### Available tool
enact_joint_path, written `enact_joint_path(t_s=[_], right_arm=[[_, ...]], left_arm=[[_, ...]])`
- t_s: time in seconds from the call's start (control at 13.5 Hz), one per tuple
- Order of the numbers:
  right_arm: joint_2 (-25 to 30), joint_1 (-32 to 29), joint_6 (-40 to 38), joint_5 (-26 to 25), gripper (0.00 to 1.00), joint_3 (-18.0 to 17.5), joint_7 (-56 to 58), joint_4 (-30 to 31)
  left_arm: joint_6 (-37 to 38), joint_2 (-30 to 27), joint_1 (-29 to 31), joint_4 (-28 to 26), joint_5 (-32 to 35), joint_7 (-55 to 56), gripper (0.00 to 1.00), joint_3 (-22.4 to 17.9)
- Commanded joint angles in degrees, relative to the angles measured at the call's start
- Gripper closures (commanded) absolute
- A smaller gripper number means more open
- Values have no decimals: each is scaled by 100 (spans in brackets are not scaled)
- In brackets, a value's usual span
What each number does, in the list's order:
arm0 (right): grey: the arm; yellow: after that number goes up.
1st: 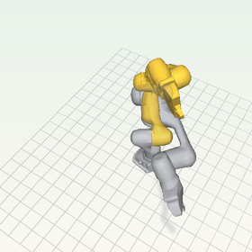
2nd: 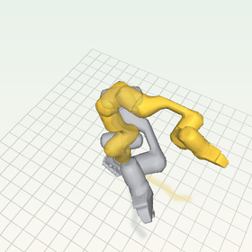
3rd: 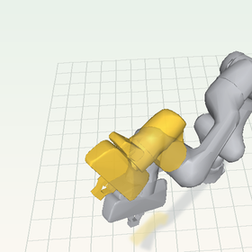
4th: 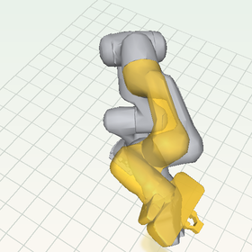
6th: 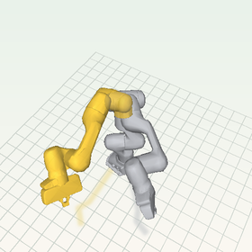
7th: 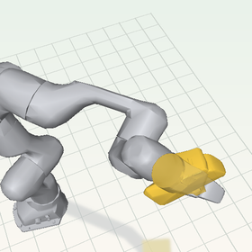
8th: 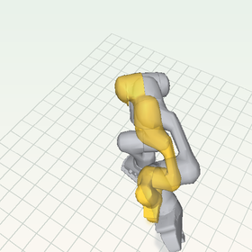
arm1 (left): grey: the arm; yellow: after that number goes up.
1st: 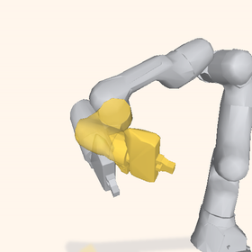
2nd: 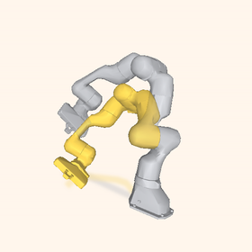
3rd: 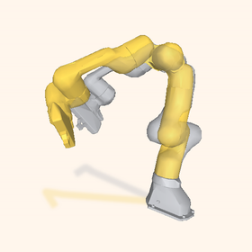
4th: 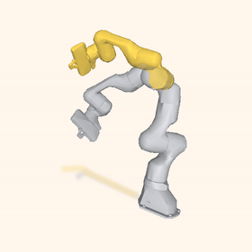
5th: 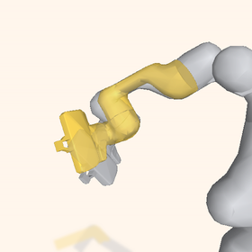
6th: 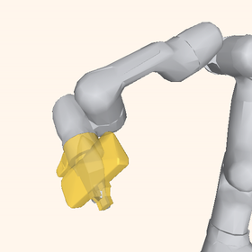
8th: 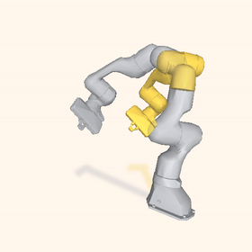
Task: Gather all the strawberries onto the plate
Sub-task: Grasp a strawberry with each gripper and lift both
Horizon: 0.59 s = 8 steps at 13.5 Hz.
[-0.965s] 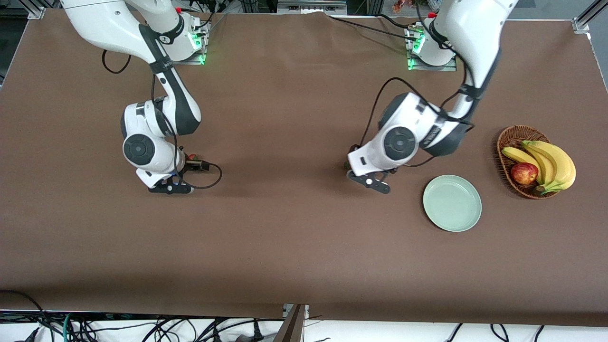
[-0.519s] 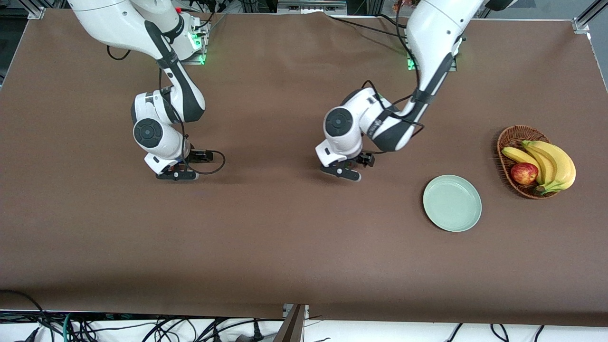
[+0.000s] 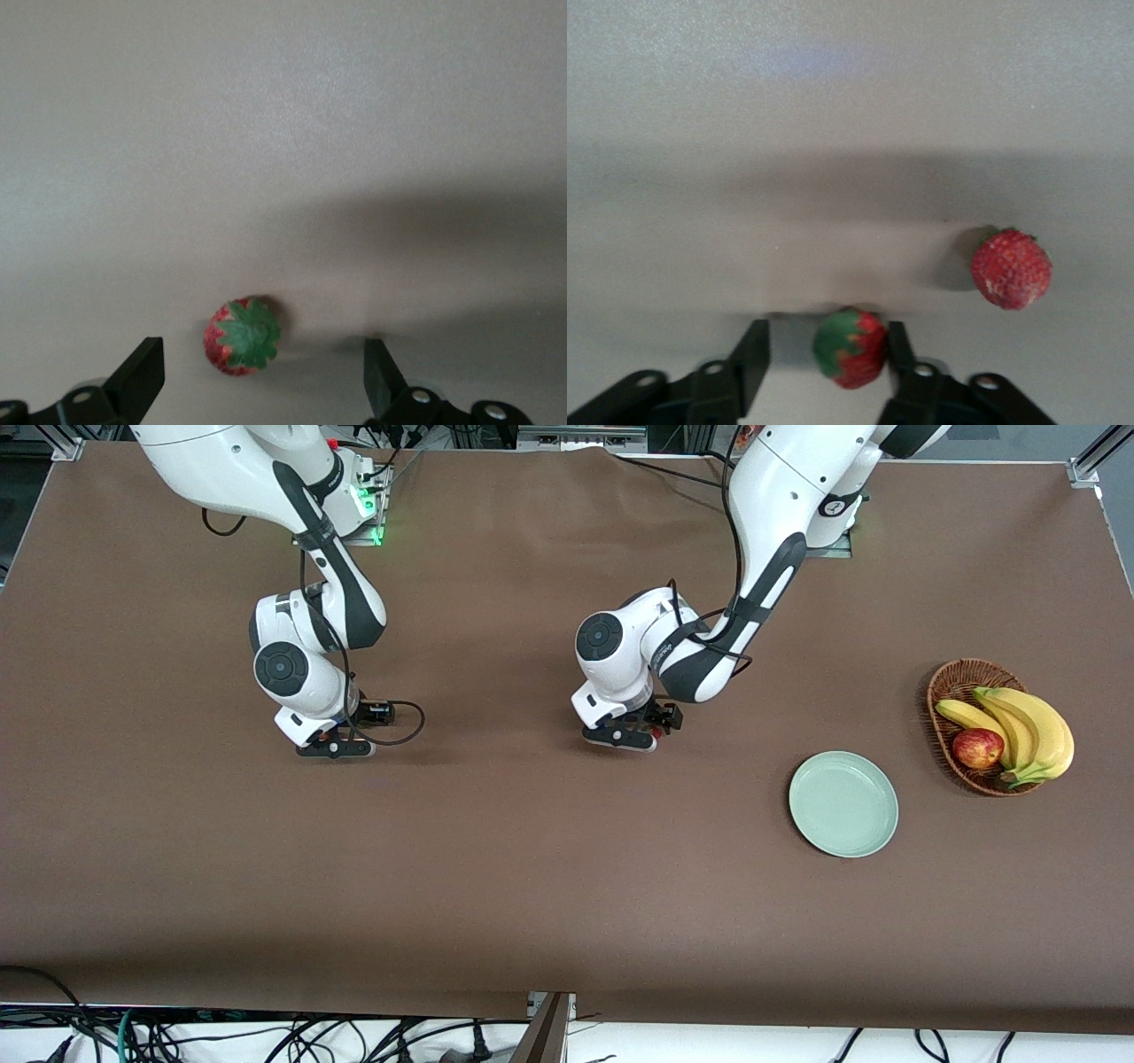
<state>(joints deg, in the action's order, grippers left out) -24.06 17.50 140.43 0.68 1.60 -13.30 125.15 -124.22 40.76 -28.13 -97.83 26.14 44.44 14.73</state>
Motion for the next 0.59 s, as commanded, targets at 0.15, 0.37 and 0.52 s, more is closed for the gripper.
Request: enact_joint_path(t_s=[0.15,0.37,0.52], right_arm=[[244,-10,90,20,80,-11,205,255],[235,-10,90,20,82,-20,205,185],[235,-1,55,20,82,-20,205,27]], left_arm=[[-164,-95,80,-149,163,108,90,21],[-94,-226,211,-158,146,-49,100,30],[238,-402,386,-140,67,-609,100,56]])
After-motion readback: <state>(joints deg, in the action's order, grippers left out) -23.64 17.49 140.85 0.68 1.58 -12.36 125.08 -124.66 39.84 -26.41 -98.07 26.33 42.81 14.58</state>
